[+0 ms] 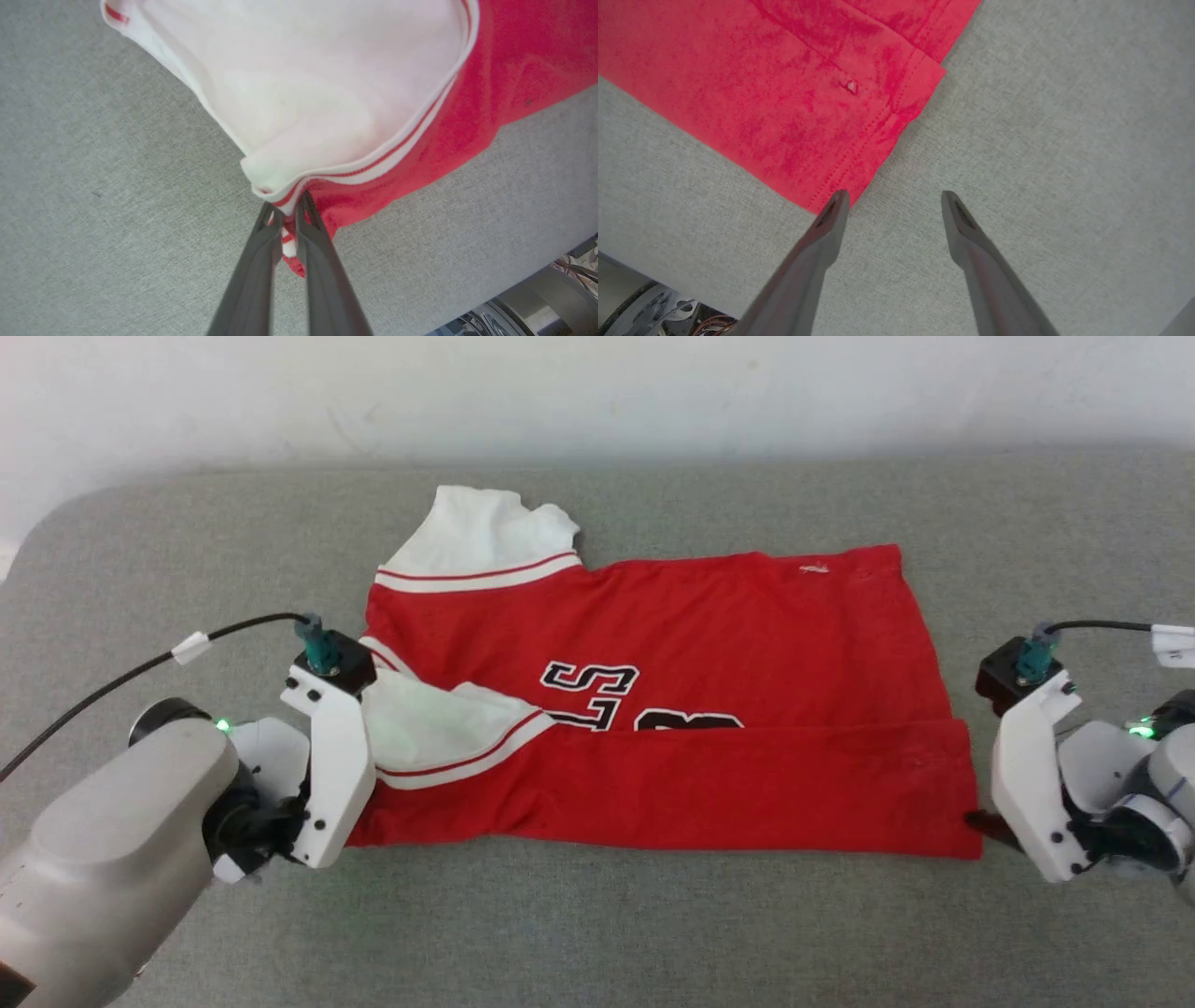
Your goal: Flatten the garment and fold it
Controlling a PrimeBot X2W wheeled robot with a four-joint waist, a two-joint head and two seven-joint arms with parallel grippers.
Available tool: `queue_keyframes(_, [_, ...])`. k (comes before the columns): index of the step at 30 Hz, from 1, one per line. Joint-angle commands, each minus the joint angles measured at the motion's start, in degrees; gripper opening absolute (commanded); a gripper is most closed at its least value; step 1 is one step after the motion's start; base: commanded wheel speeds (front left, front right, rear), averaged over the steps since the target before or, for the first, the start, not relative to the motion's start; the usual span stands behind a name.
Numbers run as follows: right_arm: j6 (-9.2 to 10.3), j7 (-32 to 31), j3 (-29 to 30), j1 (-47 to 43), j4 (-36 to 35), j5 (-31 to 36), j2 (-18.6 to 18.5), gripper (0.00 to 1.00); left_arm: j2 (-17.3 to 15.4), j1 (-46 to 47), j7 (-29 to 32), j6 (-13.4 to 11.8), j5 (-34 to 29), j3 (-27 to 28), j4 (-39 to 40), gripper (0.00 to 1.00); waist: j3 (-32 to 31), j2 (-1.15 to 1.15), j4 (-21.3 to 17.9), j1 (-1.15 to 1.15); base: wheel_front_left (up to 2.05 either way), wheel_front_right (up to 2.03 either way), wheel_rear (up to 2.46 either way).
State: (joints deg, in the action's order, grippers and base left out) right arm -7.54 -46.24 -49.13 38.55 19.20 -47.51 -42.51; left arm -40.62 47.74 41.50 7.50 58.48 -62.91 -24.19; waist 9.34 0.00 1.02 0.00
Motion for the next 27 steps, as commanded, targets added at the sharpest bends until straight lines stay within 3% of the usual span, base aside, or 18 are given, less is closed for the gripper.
queue_keyframes(1, [0.05,0.66,-0.33,0.26,1.72,-0.84,1.79,1.0,0.63,1.08,-0.59,-0.01,0.44,-0.55,-0.02,0.0,1.57,0.0,0.96,0.0,0.0,0.0,0.0])
queue_keyframes(6, [0.05,2.96,-2.72,-0.83,7.09,-1.78,6.01,1.0,1.13,2.43,-1.64,-0.01,0.71,-1.69,-0.55,0.0,3.31,0.0,1.54,0.0,0.0,0.0,0.0])
queue_keyframes(11, [0.05,4.88,-6.24,-1.64,8.82,-3.3,7.58,1.0,0.94,2.73,-2.71,-0.01,1.43,-2.82,-1.46,0.0,3.83,0.0,1.38,0.0,0.0,0.0,0.0])
queue_keyframes(12, [0.05,5.6,-6.68,-1.46,8.72,-3.65,7.56,0.0,0.85,2.64,-2.96,-0.01,1.63,-3.02,-1.65,0.0,3.78,0.0,1.24,0.0,0.0,0.0,0.0])
queue_keyframes(20, [0.05,12.7,-7.89,1.26,5.43,-6.04,4.01,0.0,-0.66,0.86,-5.61,-0.01,4.01,-4.21,-2.46,0.0,0.17,0.0,-0.28,0.0,0.0,0.0,0.0])
queue_keyframes(27, [0.05,16.74,-8.26,1.23,-3.03,-8.05,-2.53,0.0,-5.39,-0.97,-7.41,-0.01,5.83,-5.5,2.08,0.0,-3.96,0.0,-0.94,0.0,0.0,0.0,0.0])
